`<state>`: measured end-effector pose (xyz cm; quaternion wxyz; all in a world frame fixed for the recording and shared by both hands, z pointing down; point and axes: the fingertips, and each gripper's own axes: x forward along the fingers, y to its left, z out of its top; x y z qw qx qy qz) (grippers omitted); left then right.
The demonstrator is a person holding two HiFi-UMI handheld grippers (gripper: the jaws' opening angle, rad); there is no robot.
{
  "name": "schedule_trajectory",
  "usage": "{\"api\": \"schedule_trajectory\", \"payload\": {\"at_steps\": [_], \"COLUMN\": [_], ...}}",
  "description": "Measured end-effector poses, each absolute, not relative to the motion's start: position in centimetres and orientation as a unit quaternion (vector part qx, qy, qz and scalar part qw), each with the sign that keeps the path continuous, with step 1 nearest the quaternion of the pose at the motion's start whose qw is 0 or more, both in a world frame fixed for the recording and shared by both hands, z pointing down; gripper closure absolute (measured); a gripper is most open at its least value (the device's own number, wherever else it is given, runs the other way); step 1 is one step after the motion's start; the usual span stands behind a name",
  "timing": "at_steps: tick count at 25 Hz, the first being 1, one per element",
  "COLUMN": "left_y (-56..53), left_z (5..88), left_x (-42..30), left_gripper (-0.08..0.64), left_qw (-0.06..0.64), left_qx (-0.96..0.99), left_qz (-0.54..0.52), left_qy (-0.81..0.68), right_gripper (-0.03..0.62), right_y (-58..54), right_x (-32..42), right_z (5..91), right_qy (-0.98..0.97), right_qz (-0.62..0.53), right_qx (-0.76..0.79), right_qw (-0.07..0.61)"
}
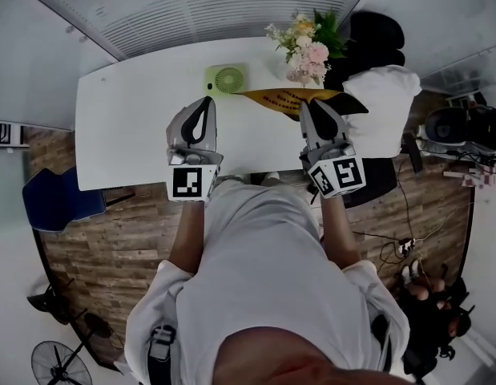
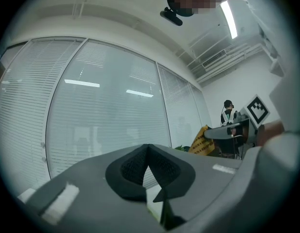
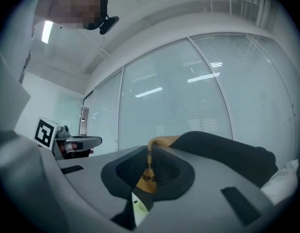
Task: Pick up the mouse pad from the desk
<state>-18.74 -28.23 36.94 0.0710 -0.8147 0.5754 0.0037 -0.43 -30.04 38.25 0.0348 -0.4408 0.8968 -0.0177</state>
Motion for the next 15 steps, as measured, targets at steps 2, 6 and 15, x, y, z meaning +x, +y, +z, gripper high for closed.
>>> {"api": "schedule_trajectory", "payload": {"at_steps": [2, 6, 15], "left_y": [-28.5, -29.0, -29.4], "left_z": [36.8, 36.1, 31.2], "left_x": [-18.5, -18.3, -17.7], "left_gripper": [0.572, 0.572, 0.572], "left_qw": [0.072, 0.074, 0.071], "left_qx": [-0.816, -0.812, -0.809], "left_qz": [-0.003, -0.009, 0.006], "left_qy": [0.574, 0.579, 0.583], "right_gripper": [0.557, 0.555, 0.552], "right_y": [-30.0, -29.8, -29.8], "right_x": [-0.6, -1.1, -1.3], "right_z": [35.9, 32.3, 28.8], "right_qy": [0.899, 0.901, 0.906], "right_qz": [0.002, 0.041, 0.054], "right_qx": [-0.436, -0.431, -0.416], "right_qw": [0.044, 0.044, 0.046]}}
